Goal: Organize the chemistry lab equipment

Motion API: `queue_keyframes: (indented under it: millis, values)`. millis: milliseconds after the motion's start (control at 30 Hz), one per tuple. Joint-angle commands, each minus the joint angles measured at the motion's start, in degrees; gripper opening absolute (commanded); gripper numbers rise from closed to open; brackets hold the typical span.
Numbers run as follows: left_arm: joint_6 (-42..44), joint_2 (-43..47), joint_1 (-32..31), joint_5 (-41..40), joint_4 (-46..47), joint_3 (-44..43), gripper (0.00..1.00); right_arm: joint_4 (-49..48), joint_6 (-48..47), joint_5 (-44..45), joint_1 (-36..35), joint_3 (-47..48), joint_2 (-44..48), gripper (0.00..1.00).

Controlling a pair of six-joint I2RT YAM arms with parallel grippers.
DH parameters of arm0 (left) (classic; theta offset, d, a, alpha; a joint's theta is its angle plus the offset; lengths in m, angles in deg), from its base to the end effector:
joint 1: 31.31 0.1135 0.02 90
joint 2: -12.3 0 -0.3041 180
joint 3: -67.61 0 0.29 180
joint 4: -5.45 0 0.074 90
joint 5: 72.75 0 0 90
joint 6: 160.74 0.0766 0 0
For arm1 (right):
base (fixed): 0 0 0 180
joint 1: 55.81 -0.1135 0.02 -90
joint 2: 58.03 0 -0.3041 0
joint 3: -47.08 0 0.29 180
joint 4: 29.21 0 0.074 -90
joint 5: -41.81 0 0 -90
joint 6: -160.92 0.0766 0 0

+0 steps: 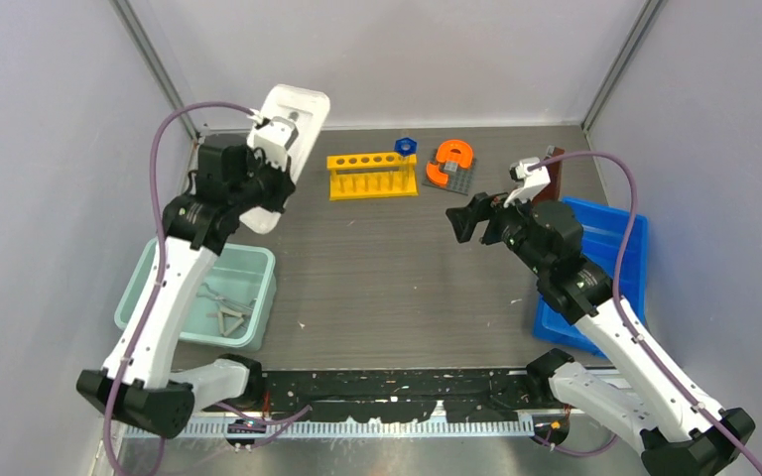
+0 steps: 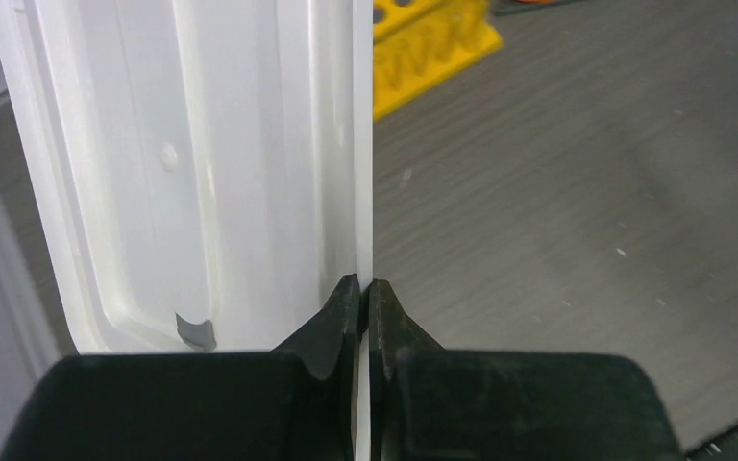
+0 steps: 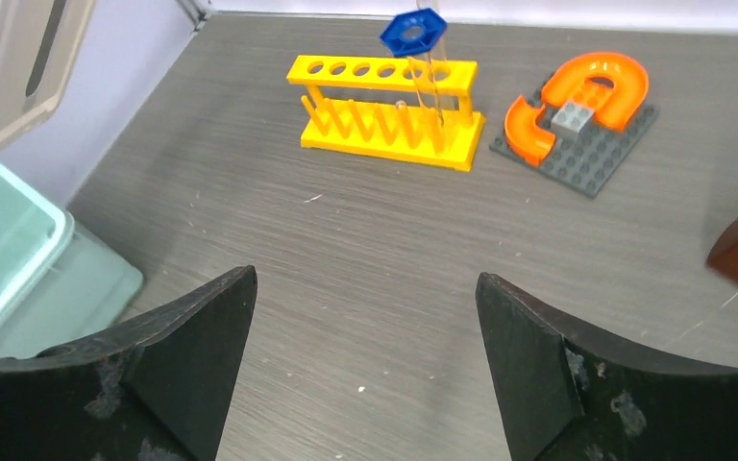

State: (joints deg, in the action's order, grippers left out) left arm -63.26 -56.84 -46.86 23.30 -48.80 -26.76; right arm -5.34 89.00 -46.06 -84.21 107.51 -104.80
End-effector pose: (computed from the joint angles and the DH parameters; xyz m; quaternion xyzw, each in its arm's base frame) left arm 0.2920 -0.0896 0.4484 0.1980 0.8379 -0.0810 0.5022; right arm 0.2139 0.1124 0.3769 -0.0571 0.7651 0.2399 0.5949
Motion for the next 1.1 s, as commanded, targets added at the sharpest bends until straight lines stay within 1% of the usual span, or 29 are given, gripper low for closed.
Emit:
queue_keyframes:
  millis: [0,33,67,100,133,167,233,267,300,367,400,467,600,767,867,933,967,1000,1067]
  values:
    - [-7.0,7.6,-3.8,13.7,-0.7,5.9,0.00,-3.3,-17.9,-5.7,-0.2,2.3,1.2,0.91]
    - [-7.1,8.8,-5.2,14.7,-0.7,7.2,0.00,-5.2,-20.5,-9.7,-0.2,1.8,1.8,0.91]
    - [-7.1,9.8,-6.2,15.9,-0.7,8.4,0.00,-5.9,-25.3,-12.4,-0.2,0.8,2.9,0.92]
    - [-7.2,10.8,-7.1,17.2,-0.7,9.5,0.00,-7.4,-27.6,-16.7,-0.2,-0.2,3.5,0.92]
    - [-7.1,11.6,-7.7,19.4,-0.7,10.4,0.00,-8.0,-30.9,-18.4,-0.2,-0.5,4.0,0.92]
    - [-7.1,12.7,-8.2,21.8,-0.6,11.6,0.00,-8.7,-32.1,-20.6,-0.2,-0.4,4.1,0.92]
    - [-7.2,14.2,-8.7,27.5,-0.5,13.3,0.00,-6.9,-35.6,-23.2,-0.2,0.9,3.6,0.92]
    - [-8.7,15.1,-8.9,30.2,-0.3,14.4,0.00,-4.7,-38.2,-24.9,-0.2,1.4,3.1,0.92]
    - [-9.5,16.2,-9.0,32.4,0.8,15.7,0.00,-3.5,-39.2,-26.0,-0.2,2.2,2.7,0.91]
    - [-11.1,18.6,-9.2,36.3,3.3,18.8,0.00,0.2,-44.4,-30.3,-0.2,3.1,2.5,0.90]
    - [-11.8,19.5,-9.2,38.4,4.7,20.4,0.00,2.6,-45.6,-33.7,-0.2,3.2,2.5,0.89]
    - [-12.7,21.1,-9.3,43.0,6.8,23.4,0.00,4.6,-48.4,-37.0,-0.2,3.3,2.5,0.89]
    - [-11.4,21.7,-10.0,49.9,7.5,27.3,0.00,5.8,-50.6,-38.4,-0.2,3.7,1.6,0.87]
    - [-10.5,21.6,-12.9,49.3,7.4,29.2,0.00,9.0,-55.8,-38.9,-0.2,5.5,-1.6,0.86]
    - [-9.9,21.4,-13.9,48.9,7.4,29.7,0.00,8.4,-56.8,-39.1,-0.2,5.8,-3.9,0.85]
    - [-9.3,21.7,-14.3,48.4,7.4,30.1,0.00,9.6,-58.4,-40.5,-0.2,6.2,-5.1,0.85]
    - [-9.1,21.8,-14.5,48.4,7.4,30.3,0.00,12.1,-59.5,-42.7,-0.2,6.5,-5.6,0.85]
    - [-8.9,22.0,-14.7,48.2,7.3,30.5,0.00,13.2,-61.7,-44.0,-0.2,7.0,-6.4,0.86]
    - [-8.2,22.3,-14.9,48.3,7.4,30.8,0.00,14.5,-63.1,-46.5,-0.2,7.2,-7.5,0.86]
